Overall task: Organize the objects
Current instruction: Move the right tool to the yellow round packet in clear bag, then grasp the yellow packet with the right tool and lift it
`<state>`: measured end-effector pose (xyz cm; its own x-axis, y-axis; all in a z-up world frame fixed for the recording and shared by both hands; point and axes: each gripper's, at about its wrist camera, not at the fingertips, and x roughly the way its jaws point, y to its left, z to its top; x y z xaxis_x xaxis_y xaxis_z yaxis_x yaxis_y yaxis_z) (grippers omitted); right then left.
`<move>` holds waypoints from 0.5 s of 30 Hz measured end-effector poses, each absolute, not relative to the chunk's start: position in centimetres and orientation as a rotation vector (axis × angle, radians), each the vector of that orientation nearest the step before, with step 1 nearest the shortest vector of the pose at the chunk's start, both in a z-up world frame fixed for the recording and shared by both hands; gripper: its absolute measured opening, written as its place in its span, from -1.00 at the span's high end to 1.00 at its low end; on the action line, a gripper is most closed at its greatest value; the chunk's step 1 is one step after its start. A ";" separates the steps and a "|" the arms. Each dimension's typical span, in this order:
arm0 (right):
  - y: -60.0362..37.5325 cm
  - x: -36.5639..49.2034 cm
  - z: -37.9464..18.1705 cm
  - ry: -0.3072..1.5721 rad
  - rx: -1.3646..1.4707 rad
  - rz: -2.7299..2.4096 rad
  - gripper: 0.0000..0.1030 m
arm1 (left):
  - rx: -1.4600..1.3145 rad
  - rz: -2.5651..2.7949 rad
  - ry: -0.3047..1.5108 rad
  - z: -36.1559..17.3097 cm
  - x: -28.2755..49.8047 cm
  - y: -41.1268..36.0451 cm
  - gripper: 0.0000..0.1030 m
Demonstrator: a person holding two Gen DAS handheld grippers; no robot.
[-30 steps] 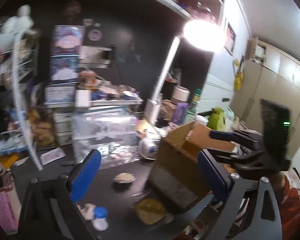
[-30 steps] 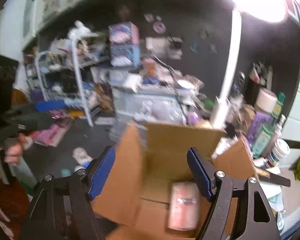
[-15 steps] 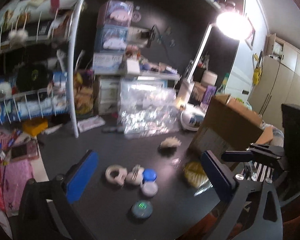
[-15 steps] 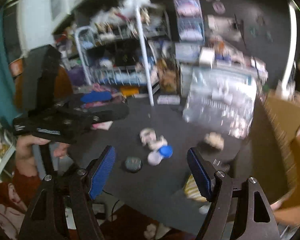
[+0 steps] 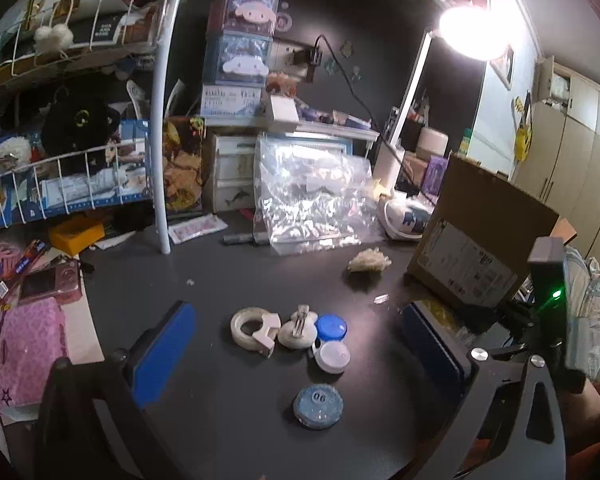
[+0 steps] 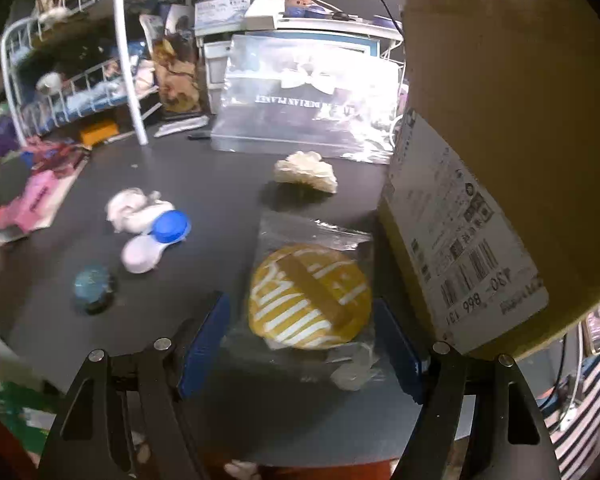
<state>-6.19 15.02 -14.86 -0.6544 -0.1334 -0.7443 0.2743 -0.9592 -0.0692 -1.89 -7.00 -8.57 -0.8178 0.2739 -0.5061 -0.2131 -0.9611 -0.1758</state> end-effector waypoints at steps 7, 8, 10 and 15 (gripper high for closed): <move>14.4 -7.4 -15.5 0.263 1.192 -2.659 -0.47 | -0.858 2.728 -0.138 -8.7 -2.5 -7.2 -0.99; 14.2 -7.5 -15.5 0.270 1.190 -2.661 -0.47 | -0.866 2.722 -0.141 -8.7 -2.5 -7.3 -0.99; 14.1 -7.3 -15.6 0.285 1.191 -2.665 -0.47 | -0.890 2.698 -0.160 -8.9 -2.6 -7.5 -0.99; 14.0 -7.4 -15.9 0.277 1.196 -2.654 -0.28 | -0.920 2.654 -0.205 -9.1 -2.8 -7.6 -0.99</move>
<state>-7.42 13.98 -15.90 -0.6456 -0.1193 -0.7543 0.2723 -0.9588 -0.0813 -2.77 -7.64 -9.06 -0.7397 0.3473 -0.5764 -0.2547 -0.9373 -0.2379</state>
